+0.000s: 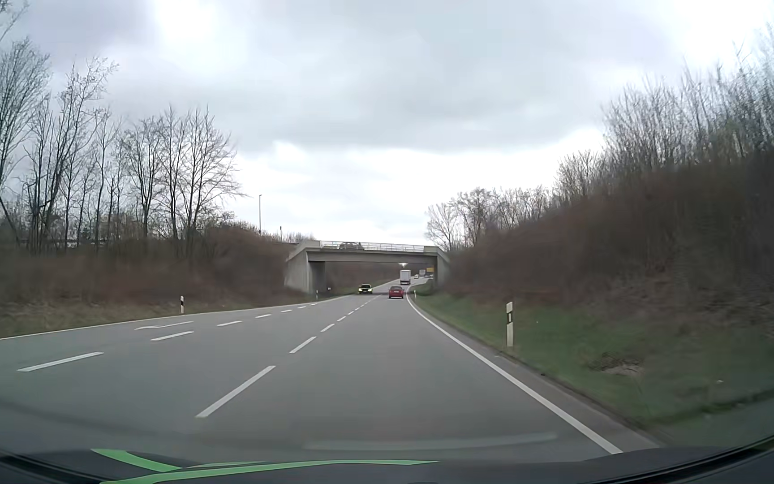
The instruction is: Follow the waypoints while adhering to traffic rules and regulations
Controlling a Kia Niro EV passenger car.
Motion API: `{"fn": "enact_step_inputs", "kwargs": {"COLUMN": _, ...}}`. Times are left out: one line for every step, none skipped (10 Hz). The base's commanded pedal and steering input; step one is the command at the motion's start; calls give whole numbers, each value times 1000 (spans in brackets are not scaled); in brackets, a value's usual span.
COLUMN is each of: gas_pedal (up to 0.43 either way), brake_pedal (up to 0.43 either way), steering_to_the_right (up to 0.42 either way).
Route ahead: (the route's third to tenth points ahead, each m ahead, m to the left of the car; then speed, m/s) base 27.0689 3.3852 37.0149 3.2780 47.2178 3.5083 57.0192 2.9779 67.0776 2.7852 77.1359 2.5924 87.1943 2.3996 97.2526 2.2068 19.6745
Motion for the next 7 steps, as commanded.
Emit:
{"fn": "enact_step_inputs", "kwargs": {"gas_pedal": 169, "brake_pedal": 0, "steering_to_the_right": 3}}
{"fn": "enact_step_inputs", "kwargs": {"gas_pedal": 169, "brake_pedal": 0, "steering_to_the_right": 4}}
{"fn": "enact_step_inputs", "kwargs": {"gas_pedal": 169, "brake_pedal": 0, "steering_to_the_right": 3}}
{"fn": "enact_step_inputs", "kwargs": {"gas_pedal": 169, "brake_pedal": 0, "steering_to_the_right": 3}}
{"fn": "enact_step_inputs", "kwargs": {"gas_pedal": 169, "brake_pedal": 0, "steering_to_the_right": 4}}
{"fn": "enact_step_inputs", "kwargs": {"gas_pedal": 169, "brake_pedal": 0, "steering_to_the_right": 3}}
{"fn": "enact_step_inputs", "kwargs": {"gas_pedal": 169, "brake_pedal": 0, "steering_to_the_right": 4}}
